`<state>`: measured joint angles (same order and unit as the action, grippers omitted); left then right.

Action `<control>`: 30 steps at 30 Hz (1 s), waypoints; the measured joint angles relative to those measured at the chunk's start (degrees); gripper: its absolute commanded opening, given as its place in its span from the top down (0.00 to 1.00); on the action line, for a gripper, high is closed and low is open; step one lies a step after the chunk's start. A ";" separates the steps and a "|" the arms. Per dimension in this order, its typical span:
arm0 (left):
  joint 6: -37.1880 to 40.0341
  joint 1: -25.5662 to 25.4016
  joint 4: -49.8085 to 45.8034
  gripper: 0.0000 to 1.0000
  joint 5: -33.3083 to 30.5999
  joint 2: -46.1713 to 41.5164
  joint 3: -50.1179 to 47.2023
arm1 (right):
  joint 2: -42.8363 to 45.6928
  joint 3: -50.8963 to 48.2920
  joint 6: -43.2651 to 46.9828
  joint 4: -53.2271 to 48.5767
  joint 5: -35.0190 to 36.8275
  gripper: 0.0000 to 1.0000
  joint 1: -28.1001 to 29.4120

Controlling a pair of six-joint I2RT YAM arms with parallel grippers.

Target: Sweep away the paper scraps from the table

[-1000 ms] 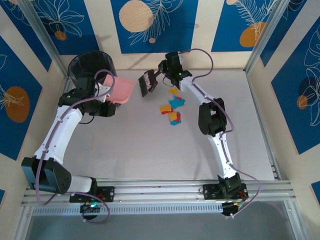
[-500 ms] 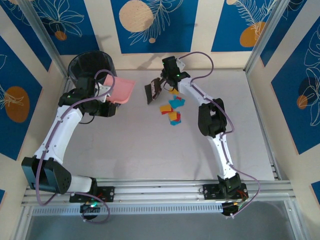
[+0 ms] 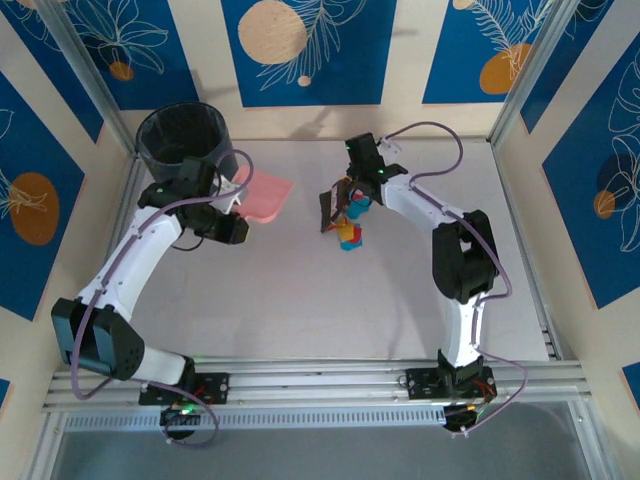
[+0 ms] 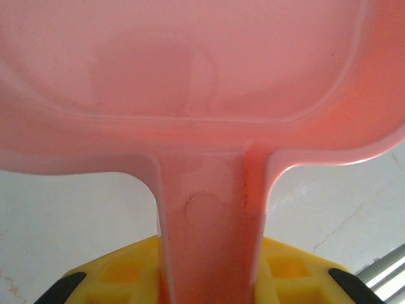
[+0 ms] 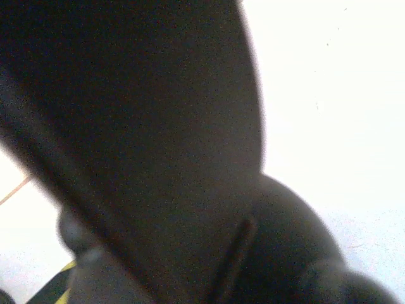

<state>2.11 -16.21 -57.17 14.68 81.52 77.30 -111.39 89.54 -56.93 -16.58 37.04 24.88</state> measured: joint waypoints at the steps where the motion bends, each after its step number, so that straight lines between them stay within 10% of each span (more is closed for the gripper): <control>1: 0.00 -0.66 -0.39 1.00 -0.26 0.33 0.07 | 1.01 -1.33 0.50 1.16 -0.72 1.00 -0.17; 15: 1.49 -8.04 -5.92 1.00 -3.19 8.85 1.31 | 17.27 -12.37 17.55 14.95 -15.93 1.00 -5.68; 30: 4.15 -16.46 -9.35 1.00 -3.39 22.51 6.10 | 23.23 -27.43 44.28 26.43 -8.87 1.00 -7.89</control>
<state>6.26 -32.67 -66.52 11.29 104.03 83.40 -88.16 62.11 -12.64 9.85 28.16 16.99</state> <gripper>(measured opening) 0.261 0.269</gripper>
